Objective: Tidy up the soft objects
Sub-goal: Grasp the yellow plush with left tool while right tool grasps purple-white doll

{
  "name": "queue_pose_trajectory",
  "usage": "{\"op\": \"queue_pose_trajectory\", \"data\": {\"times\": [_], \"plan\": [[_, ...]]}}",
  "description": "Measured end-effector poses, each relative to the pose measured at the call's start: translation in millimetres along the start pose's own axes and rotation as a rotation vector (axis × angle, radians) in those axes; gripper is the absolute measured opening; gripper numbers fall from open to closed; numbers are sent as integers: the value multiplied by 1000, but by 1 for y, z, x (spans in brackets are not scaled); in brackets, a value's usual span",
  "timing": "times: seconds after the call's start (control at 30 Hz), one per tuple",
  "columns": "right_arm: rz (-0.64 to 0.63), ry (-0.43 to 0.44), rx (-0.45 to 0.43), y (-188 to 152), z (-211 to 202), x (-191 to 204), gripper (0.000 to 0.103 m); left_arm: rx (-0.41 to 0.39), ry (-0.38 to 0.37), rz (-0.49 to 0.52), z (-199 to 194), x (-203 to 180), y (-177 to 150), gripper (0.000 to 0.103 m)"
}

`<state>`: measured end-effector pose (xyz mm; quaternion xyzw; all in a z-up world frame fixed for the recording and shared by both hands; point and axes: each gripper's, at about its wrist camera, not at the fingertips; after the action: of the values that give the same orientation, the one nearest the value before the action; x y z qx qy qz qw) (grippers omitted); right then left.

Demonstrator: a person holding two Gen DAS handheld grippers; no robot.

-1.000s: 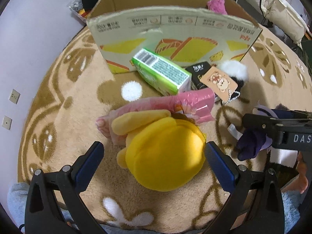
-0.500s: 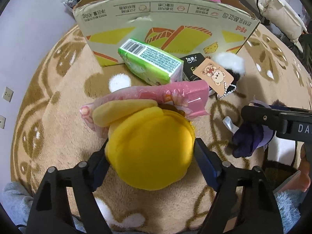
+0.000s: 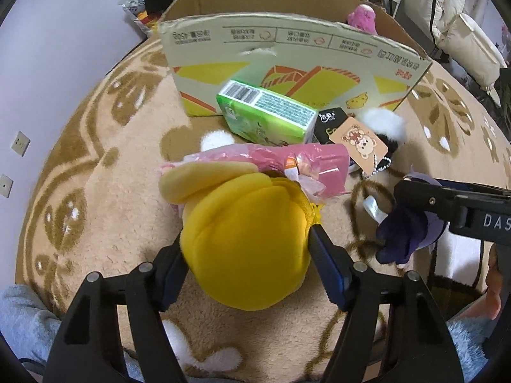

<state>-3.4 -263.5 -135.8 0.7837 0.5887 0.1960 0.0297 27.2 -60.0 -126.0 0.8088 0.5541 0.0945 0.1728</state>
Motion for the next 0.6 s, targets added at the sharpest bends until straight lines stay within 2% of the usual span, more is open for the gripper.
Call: {"op": "queue_pose_trajectory", "data": {"times": [0.27,0.37,0.6], "plan": [[-38,4,-101,3,-24,8,78,-49,12,-44,-15,9,-2,66],[-30,-14,-171,4,-37,8,78,-83,19,-58,-22,12,-3,66],[-35,21,-342,6,-70,10,78,-169,42,-53,-41,10,-3,66]]}}
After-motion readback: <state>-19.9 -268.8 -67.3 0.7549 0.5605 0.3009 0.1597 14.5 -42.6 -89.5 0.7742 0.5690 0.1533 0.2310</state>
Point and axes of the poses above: each gripper's, at about its wrist camera, not at the fingertips, and z roughly the way its jaws point, x to its left, y to its top, and after that the axes turned 3 degrees about -z, right-handed
